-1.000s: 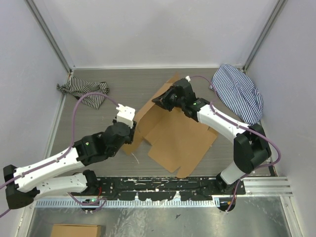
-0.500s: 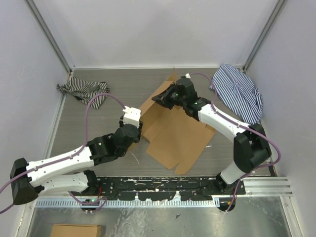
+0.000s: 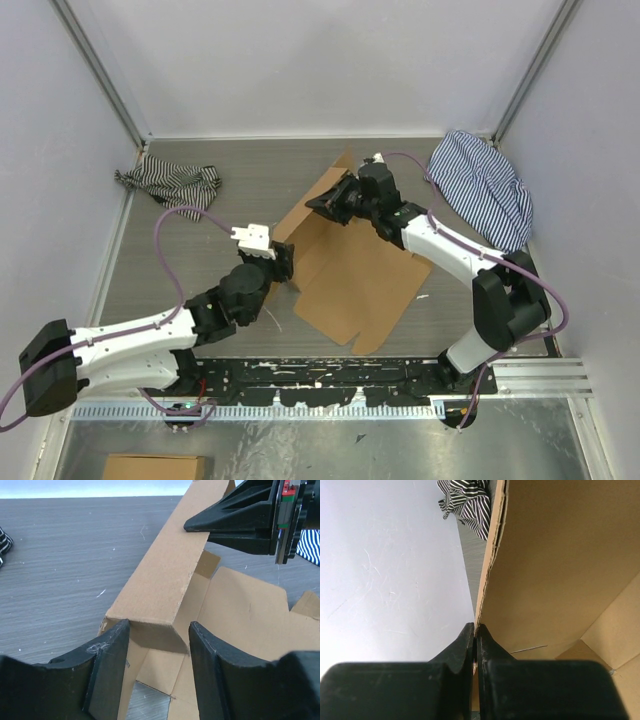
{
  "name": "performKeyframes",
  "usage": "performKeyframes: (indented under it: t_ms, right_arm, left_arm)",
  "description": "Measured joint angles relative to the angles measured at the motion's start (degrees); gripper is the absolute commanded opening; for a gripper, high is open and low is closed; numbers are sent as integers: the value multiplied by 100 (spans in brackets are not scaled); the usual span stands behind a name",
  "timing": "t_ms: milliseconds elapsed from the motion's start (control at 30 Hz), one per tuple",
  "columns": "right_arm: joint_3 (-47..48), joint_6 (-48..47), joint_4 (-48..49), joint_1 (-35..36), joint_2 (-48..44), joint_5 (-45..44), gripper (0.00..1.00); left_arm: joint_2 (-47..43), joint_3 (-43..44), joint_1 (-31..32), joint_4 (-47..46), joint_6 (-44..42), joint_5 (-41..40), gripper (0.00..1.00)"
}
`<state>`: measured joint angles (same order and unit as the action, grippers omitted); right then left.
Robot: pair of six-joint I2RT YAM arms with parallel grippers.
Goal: Fold the paper box
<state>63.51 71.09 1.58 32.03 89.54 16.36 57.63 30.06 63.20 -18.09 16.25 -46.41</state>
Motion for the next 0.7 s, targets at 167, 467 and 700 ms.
performKeyframes:
  t_ms: [167, 467, 700]
  right_arm:
    - [-2, 39, 50, -28, -2, 2, 1]
    - [-282, 116, 444, 0, -2, 13, 1]
    - [-728, 173, 1735, 0, 212, 212, 1]
  left_arm:
    - [57, 4, -44, -155, -170, -15, 59]
    - [-1405, 420, -44, 1519, 17, 400, 62]
    - [-2658, 531, -48, 1947, 63, 544, 79]
